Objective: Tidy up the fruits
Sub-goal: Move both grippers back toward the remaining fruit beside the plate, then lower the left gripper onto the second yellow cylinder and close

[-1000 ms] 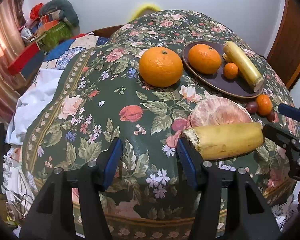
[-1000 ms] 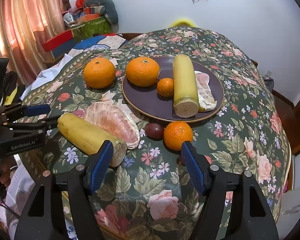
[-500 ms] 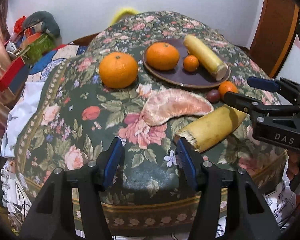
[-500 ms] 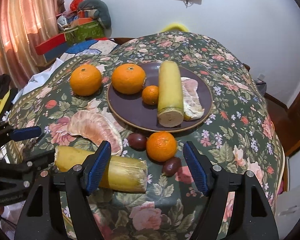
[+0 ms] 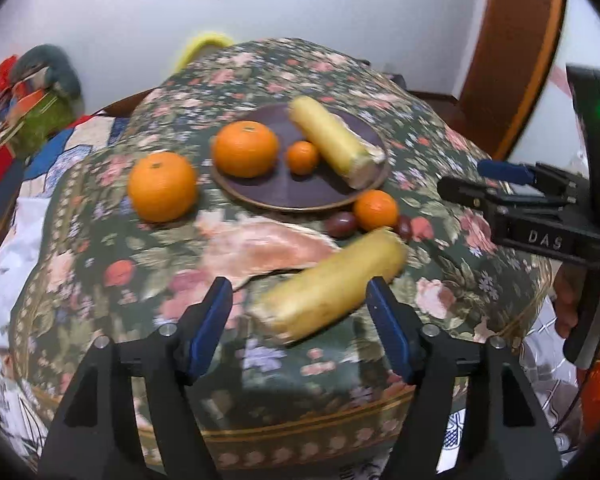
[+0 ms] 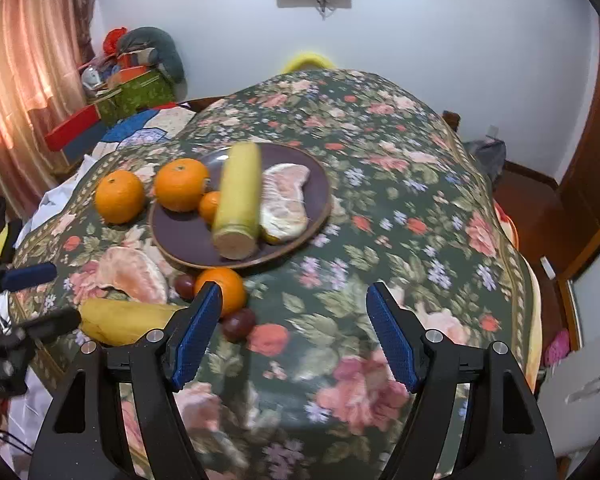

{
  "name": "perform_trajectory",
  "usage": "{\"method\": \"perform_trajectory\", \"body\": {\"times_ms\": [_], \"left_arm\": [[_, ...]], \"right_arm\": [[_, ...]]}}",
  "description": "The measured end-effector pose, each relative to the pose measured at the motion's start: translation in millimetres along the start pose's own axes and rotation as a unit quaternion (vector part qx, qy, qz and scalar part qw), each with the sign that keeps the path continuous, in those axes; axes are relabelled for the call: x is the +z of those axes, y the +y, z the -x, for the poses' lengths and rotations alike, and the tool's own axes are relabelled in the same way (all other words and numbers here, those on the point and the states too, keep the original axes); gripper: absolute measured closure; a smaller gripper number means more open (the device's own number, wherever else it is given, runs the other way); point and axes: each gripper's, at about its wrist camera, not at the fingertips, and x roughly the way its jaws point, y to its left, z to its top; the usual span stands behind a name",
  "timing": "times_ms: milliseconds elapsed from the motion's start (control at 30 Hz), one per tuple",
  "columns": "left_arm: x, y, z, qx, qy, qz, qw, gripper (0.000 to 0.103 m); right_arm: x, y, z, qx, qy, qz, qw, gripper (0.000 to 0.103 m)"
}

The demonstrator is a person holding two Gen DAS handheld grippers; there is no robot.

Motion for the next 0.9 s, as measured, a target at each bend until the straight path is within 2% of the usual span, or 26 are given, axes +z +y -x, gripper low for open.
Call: {"method": "perform_trajectory", "body": {"times_ms": [233, 367, 467, 633, 900], "left_arm": [[4.3, -30.3, -25.8, 0.007, 0.005, -0.058, 0.9983, 0.032], [7.2, -33.2, -38.2, 0.005, 0.009, -0.069, 0.9975, 0.029], [7.9, -27.8, -41.9, -0.010, 0.012, -0.060, 0.9981, 0.029], [3.1, -13.0, -37.2, -0.005, 0.011, -0.041, 0.9991, 0.040], [-7.0, 24.2, -19.7, -0.003, 0.016, 0.029, 0.9995, 0.051]], "right_arm": [[-9.4, -14.2, -0.5, -0.006, 0.010, -0.001, 1.000, 0.031], [-13.0, -14.3, -4.2, 0.001, 0.016, 0.000, 1.000, 0.031], [-16.5, -12.2, -8.4, 0.007, 0.021, 0.001, 1.000, 0.032], [-20.2, -10.8, -13.2, 0.012, 0.027, 0.001, 1.000, 0.032], [-18.4, -8.5, -5.6, 0.015, 0.018, 0.000, 1.000, 0.031]]}}
